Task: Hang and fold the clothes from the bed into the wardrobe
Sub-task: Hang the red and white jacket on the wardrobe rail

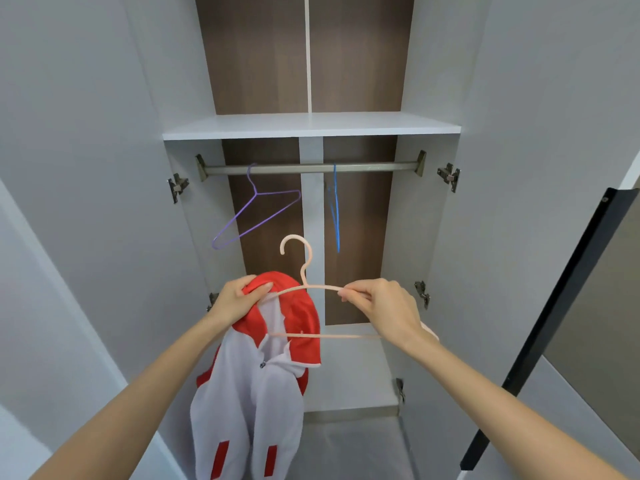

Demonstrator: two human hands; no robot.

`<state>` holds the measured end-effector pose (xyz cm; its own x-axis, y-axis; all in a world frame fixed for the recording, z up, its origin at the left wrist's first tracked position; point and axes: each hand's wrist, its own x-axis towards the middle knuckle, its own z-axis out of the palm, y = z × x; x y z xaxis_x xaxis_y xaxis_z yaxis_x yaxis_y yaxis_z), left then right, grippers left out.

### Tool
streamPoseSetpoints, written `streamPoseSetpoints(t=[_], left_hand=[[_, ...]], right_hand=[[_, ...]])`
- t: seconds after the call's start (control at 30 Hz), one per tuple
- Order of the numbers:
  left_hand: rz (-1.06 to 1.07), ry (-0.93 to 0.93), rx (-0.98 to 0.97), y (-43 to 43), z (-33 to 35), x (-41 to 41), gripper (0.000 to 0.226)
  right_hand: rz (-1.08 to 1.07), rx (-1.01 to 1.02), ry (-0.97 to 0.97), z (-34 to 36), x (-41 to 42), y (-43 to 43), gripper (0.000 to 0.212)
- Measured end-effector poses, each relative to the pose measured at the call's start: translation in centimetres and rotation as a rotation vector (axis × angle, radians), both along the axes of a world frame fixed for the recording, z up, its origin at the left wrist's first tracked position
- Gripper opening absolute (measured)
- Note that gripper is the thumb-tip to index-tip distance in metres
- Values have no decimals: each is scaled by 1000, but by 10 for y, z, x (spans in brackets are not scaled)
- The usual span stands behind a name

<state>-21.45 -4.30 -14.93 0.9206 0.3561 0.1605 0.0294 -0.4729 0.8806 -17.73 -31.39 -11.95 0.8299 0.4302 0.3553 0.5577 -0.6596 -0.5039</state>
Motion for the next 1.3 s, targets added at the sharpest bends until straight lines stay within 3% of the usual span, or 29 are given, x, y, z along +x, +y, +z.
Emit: streamPoseSetpoints(t=[0.13, 0.2, 0.33, 0.43, 0.63, 0.77, 0.83, 0.9, 0.97, 1.03, 1.17, 1.3], left_hand=[[-107, -124, -182, -22, 38, -13, 14], [-163, -175, -207, -26, 55, -19, 14], [-167, -283, 277, -21, 76, -32, 13], [-66, -394, 410, -19, 84, -39, 18], [-140, -465, 179, -45, 93, -43, 16], [-273, -419, 250, -54, 96, -43, 14], [-246, -342, 426, -43, 95, -41, 33], [-134, -260, 758, -25, 93, -41, 54], [-105, -276, 1037, -13, 90, -44, 51], [-139, -390, 1125, -10, 87, -44, 41], [-126, -486, 958, -10, 89, -37, 29], [-64, -423, 752, 1, 81, -32, 20]], right_hand=[[24, 115, 113, -18, -9, 14, 27], [45, 311, 179, -25, -12, 19, 24], [112, 715, 222, -18, -16, 19, 29], [131, 751, 236, -9, -18, 17, 30], [191, 741, 344, -15, -31, 30, 27], [162, 716, 344, -11, -37, 31, 27], [124, 802, 388, -5, -37, 24, 27], [104, 869, 441, 2, -33, 13, 28], [98, 871, 463, 6, -31, 7, 30], [107, 851, 460, 7, -33, 5, 30], [126, 743, 252, 10, -30, 10, 16], [-129, 454, -372, -5, -36, 21, 10]])
